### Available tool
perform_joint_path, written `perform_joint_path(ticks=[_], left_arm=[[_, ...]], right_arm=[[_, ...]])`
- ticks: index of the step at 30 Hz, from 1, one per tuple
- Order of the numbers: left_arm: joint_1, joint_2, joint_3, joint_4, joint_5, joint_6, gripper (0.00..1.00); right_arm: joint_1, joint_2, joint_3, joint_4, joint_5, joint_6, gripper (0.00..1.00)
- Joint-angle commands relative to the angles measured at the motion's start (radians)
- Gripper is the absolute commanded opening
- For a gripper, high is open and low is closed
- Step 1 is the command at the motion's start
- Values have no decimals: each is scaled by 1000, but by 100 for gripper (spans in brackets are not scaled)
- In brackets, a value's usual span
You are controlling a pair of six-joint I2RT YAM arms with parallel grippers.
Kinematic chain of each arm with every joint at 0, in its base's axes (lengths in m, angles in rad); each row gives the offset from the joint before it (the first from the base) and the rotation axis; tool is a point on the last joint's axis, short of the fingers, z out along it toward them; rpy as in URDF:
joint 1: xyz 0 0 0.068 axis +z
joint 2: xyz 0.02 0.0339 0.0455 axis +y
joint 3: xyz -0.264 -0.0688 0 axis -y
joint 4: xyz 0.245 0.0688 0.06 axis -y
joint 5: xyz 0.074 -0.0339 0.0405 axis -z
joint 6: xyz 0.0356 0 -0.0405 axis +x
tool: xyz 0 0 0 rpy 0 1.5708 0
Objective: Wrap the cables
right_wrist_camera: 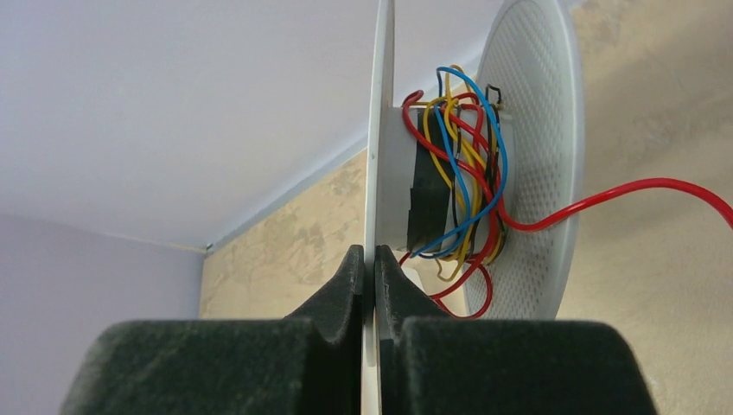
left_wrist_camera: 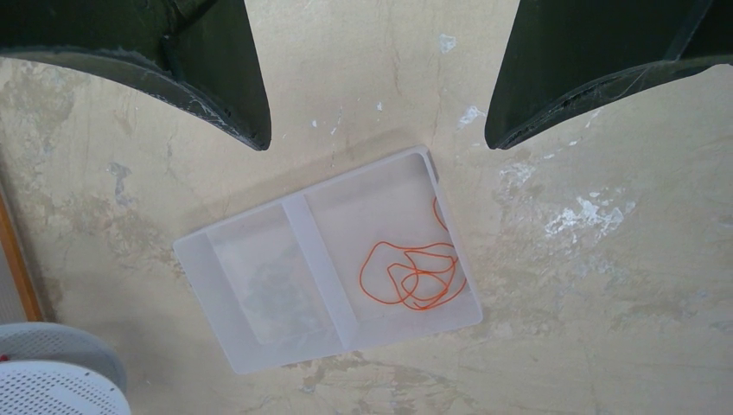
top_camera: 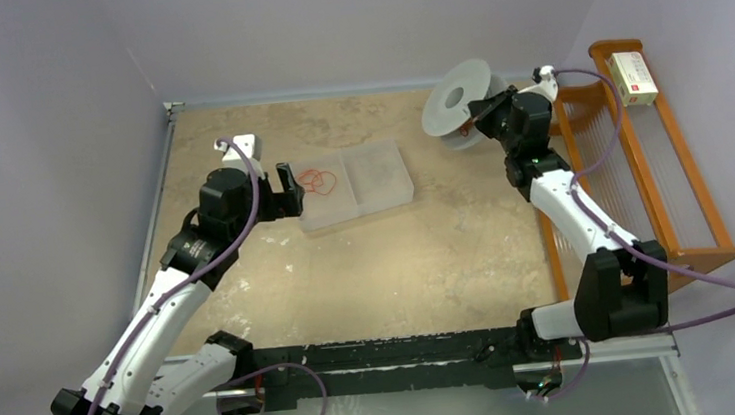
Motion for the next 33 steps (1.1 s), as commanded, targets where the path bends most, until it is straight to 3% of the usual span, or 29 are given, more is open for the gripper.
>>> perform_joint_path(ticks=[1, 11, 21, 33], left_arm=[[2, -33, 2, 25, -40, 7, 94], [1, -66, -2, 25, -107, -25, 94], [2, -128, 72, -87, -245, -51, 93], [1, -181, 211, -252, -265, -58, 93]], right_arm=[[-3, -70, 128, 26, -119, -156, 0], [92, -151, 235, -151, -245, -367, 0], [211, -148, 360, -320, -455, -629, 0], [405, -119, 375, -352, -565, -830, 0]])
